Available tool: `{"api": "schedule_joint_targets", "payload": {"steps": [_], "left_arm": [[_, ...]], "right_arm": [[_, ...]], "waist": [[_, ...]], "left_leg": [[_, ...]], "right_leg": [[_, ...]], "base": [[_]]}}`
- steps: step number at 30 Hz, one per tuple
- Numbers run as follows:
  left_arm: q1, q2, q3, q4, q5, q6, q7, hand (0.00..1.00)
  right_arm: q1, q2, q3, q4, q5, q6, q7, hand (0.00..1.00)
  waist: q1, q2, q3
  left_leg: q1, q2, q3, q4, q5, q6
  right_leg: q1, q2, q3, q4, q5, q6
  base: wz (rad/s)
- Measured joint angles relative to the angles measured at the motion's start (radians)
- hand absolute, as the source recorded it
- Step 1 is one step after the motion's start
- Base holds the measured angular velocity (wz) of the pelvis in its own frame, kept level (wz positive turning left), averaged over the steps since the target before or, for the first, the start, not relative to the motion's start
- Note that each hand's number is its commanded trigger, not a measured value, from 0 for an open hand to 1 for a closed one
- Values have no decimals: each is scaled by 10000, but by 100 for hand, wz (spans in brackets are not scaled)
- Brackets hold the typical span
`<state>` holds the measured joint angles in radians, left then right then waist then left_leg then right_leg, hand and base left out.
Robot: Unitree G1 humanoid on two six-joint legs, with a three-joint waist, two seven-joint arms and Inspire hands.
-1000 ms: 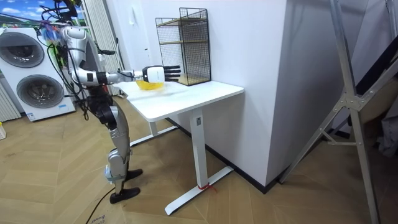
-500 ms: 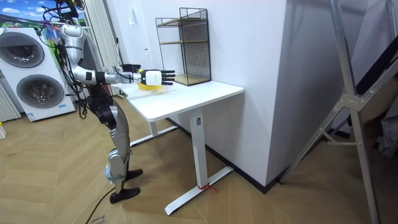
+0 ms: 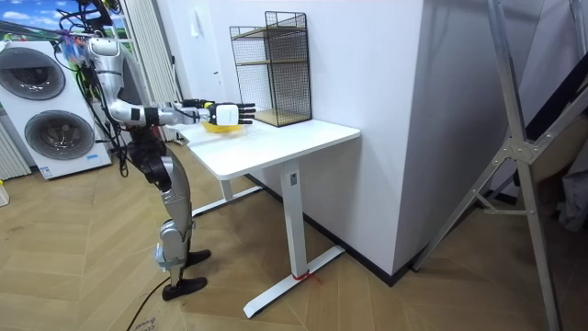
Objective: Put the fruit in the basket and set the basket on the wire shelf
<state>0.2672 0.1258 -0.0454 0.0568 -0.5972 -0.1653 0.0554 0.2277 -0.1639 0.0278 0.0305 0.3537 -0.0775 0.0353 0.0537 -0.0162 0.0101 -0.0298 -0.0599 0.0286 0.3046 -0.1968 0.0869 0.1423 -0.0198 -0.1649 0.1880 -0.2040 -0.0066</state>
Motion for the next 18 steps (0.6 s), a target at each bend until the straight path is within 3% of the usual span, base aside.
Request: {"api": "schedule_joint_targets", "payload": {"steps": [4, 8, 18], "left_arm": [[0, 1, -129, 29, -4, 139, -304, 0], [0, 2, -206, 41, -3, 146, -513, 0], [20, 31, -662, 368, -732, 160, -746, 0]], "right_arm": [[-16, 57, 204, 98, 5, 0, 17, 0], [-138, 154, 288, 353, 20, 3, 101, 0], [-166, 208, 700, 490, 1151, 36, 440, 0]], "waist": [[-20, -98, -33], [-77, -179, 8], [-267, -73, 46]], "left_leg": [[45, 3, 13, -4, 3, -3], [44, 6, 26, 9, 2, -2], [65, 4, 41, 33, 0, 0]], "right_leg": [[35, 0, 0, -1, 0, 0], [30, -1, 10, 2, 0, 0], [65, -3, 18, -17, 0, 0]], "base": [[0], [0], [0]]}}
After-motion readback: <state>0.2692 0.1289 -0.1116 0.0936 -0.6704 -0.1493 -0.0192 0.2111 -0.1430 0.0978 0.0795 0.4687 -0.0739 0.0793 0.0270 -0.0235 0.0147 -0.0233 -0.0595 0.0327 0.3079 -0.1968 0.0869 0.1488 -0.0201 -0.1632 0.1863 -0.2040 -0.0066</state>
